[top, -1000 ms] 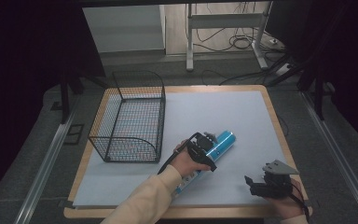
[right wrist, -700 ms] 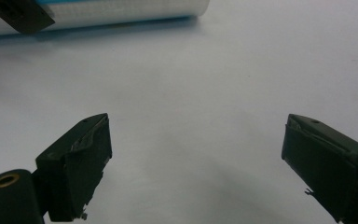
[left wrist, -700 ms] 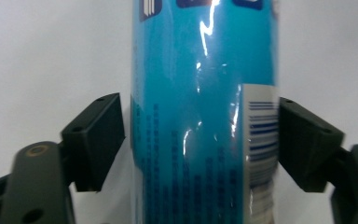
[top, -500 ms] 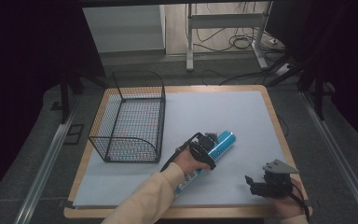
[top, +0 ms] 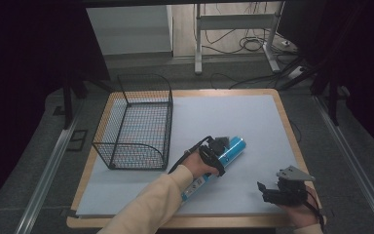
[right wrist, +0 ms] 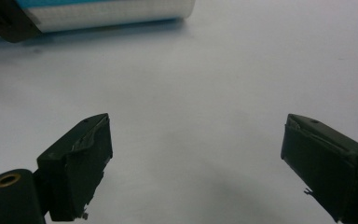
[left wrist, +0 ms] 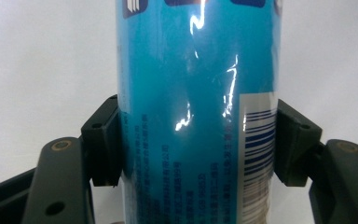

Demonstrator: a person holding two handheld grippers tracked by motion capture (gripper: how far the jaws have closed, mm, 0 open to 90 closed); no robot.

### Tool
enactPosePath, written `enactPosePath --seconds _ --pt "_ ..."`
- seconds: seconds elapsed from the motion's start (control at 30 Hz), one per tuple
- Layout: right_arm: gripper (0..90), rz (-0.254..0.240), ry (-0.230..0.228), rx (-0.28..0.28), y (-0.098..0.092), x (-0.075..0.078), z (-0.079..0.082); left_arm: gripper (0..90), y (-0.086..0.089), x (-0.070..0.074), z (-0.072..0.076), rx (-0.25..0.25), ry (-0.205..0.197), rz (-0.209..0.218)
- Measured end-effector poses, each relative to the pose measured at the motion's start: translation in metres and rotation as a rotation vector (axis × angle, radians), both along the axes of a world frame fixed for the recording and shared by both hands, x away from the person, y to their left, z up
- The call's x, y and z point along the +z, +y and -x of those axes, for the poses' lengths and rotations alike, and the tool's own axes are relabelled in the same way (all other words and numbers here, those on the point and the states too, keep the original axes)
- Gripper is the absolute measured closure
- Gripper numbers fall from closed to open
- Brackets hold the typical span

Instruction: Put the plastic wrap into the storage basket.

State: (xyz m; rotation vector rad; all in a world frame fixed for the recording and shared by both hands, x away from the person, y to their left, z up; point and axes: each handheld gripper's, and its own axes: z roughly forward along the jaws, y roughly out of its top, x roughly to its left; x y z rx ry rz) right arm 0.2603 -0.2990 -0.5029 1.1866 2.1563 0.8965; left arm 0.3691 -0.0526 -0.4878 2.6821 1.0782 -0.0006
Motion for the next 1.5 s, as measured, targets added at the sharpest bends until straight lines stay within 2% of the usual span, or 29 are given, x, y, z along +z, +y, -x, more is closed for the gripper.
enactPosePath --seconds 0.1,0.3,0.37,0.47,0.8,1.13,1.3,1.5 --pt "9.1 0.001 0.003 -0.003 0.000 0.000 0.000 31.4 0.001 0.005 -0.001 -0.004 0.013 0.022" --pt "9.1 -0.002 -0.001 -0.005 0.000 0.000 0.001 31.4 0.002 0.015 0.000 -0.011 0.006 0.036" --pt "9.1 0.000 -0.002 -0.006 0.000 0.000 0.000 31.4 0.004 0.020 0.004 -0.018 -0.013 0.040" --pt "9.1 0.001 -0.001 -0.005 -0.001 0.000 0.000 31.4 0.008 0.023 0.006 -0.027 -0.003 0.056" --pt "9.1 0.002 -0.003 -0.004 0.001 0.000 0.000 31.4 0.018 0.042 0.004 -0.007 -0.030 0.063" --pt "9.1 0.001 -0.010 -0.002 0.001 0.000 0.001 31.4 0.027 0.052 0.002 -0.006 -0.029 0.082" --pt "9.1 0.001 -0.007 -0.004 0.000 0.000 0.000 31.4 0.032 0.061 0.001 -0.013 -0.028 0.079" --pt "9.2 0.002 -0.005 -0.008 0.000 -0.001 0.000 31.4 0.037 0.074 -0.005 -0.004 -0.047 0.073"
